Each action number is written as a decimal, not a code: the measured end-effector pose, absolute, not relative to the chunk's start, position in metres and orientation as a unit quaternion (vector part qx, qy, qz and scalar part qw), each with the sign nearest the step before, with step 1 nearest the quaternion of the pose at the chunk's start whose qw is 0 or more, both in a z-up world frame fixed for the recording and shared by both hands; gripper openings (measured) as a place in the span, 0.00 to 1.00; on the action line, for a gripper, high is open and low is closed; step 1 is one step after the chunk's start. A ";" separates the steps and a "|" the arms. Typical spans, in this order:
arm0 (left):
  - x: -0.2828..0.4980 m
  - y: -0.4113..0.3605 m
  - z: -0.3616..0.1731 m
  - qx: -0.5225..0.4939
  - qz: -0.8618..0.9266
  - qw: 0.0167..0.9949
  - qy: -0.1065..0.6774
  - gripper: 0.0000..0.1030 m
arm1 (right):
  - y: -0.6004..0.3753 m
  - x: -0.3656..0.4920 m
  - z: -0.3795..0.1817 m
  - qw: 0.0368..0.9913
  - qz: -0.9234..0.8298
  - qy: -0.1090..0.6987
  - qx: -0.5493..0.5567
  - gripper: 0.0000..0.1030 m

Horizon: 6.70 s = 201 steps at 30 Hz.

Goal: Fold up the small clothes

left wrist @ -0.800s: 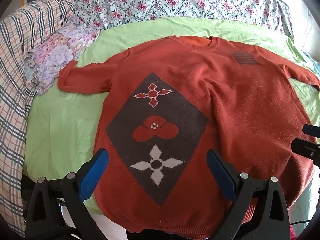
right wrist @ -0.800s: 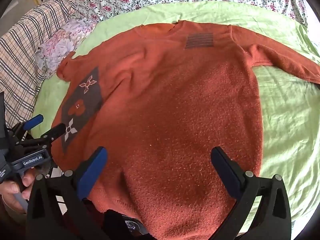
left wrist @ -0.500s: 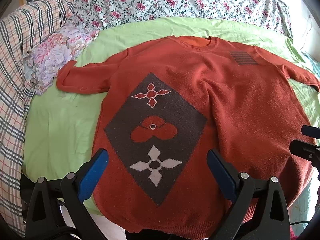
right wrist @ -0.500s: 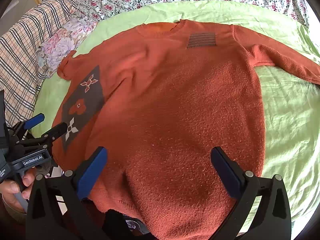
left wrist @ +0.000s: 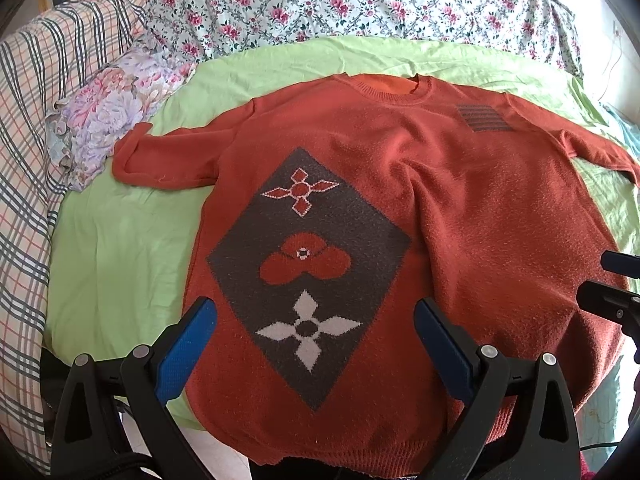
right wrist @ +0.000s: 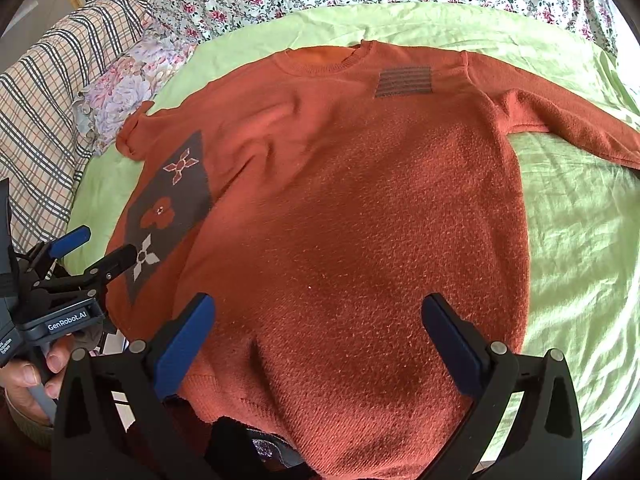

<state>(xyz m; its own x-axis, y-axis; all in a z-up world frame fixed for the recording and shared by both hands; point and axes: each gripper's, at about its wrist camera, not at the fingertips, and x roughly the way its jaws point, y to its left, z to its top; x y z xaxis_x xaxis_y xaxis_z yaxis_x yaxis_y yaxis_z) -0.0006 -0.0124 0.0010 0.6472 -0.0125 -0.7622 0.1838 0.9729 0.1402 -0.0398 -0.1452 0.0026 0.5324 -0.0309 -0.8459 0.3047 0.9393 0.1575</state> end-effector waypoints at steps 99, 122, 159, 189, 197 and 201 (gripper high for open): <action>0.111 -0.001 -0.018 0.014 -0.104 0.878 0.467 0.97 | -0.380 0.053 0.054 0.891 -0.159 0.303 0.298 0.08; 0.200 0.029 -0.032 -0.092 -0.163 0.856 0.482 0.98 | -0.158 0.261 -0.045 0.825 0.108 0.452 0.321 0.31; 0.245 0.037 -0.021 -0.081 -0.146 0.894 0.417 0.05 | -0.367 0.119 -0.018 0.841 -0.158 0.436 0.278 0.11; 0.228 0.113 -0.019 -0.084 -0.102 0.896 0.424 0.36 | -0.314 0.078 0.002 0.851 -0.159 0.432 0.253 0.33; 0.275 0.229 0.002 -0.083 0.054 0.911 0.401 0.72 | -0.265 0.074 0.005 0.854 -0.082 0.447 0.255 0.48; 0.329 0.266 0.007 -0.059 0.105 0.908 0.402 0.81 | -0.255 0.073 0.000 0.846 -0.068 0.461 0.260 0.49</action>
<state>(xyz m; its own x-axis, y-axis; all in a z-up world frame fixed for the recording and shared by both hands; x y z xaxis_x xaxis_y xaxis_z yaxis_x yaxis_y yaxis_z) 0.3293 0.2664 0.0069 0.6550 0.1429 -0.7420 -0.2370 0.9713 -0.0221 0.0734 -0.2554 -0.0002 0.5651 0.1250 -0.8155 0.3541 0.8560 0.3766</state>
